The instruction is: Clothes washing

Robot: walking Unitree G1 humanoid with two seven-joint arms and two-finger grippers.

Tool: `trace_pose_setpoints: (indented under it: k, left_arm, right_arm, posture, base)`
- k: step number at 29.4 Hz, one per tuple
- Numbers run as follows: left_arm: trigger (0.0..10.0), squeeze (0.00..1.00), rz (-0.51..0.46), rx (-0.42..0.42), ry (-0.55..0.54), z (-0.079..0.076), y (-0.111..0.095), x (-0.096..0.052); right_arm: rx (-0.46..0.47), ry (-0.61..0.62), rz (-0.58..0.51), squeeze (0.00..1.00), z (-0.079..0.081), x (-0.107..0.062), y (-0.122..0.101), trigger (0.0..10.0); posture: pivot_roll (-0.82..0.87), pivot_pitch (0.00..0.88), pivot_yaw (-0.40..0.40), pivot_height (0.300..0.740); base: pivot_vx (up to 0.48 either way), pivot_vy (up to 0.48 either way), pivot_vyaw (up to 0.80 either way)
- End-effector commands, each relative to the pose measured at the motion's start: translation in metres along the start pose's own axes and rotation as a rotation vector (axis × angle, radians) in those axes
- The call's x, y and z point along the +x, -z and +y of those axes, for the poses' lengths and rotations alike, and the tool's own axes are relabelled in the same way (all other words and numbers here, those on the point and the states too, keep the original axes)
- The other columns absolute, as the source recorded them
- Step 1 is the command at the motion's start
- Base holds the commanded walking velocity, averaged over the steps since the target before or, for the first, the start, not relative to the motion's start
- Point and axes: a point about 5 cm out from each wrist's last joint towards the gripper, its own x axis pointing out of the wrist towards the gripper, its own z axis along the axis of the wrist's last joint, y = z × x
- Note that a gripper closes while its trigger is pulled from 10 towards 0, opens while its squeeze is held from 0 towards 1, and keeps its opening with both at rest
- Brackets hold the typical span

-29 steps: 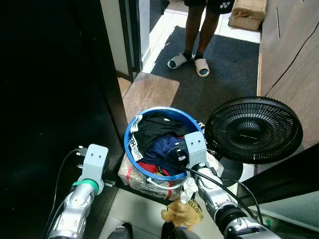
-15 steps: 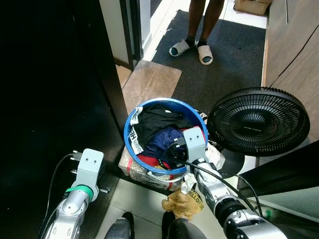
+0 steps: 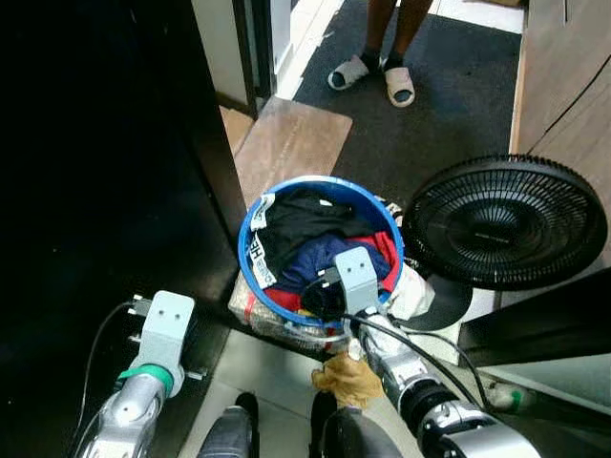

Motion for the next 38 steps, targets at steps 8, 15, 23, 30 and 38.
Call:
trace_pose_setpoints:
  k: [8,15,23,30,38]
  left_arm:
    - [10.0,0.00,0.096,-0.007,-0.016,0.005,0.020,-0.019]
    - [10.0,0.00,0.113,-0.009,-0.012,0.002,0.019,-0.023]
    - [10.0,0.00,0.121,-0.009,-0.008,0.002,0.019,-0.024]
    - [10.0,0.00,0.129,-0.007,0.007,-0.001,0.019,-0.022]
    - [10.0,0.00,0.131,-0.007,0.013,-0.003,0.020,-0.018]
  right_arm:
    - [-0.008,-0.014,0.107,0.00,0.011,-0.009,0.026,1.5]
    - [0.001,0.066,0.134,0.00,0.002,-0.009,0.028,0.0]
    - [0.007,0.090,0.139,0.00,-0.002,-0.010,0.029,0.0]
    - [0.010,0.124,0.145,0.00,-0.008,-0.014,0.035,0.0]
    - [0.023,0.158,0.112,0.00,-0.016,-0.015,0.032,0.0]
  posture:
    - [0.32,0.473,0.066,0.740]
    - [0.32,0.476,0.073,0.740]
    - [0.32,0.476,0.077,0.740]
    - [0.30,0.465,0.083,0.740]
    - [0.29,0.432,0.080,0.740]
  base:
    - [0.000,0.000,0.00]
    - [0.000,0.000,0.00]
    - [0.000,0.000,0.00]
    - [0.000,0.000,0.00]
    - [0.000,0.000,0.00]
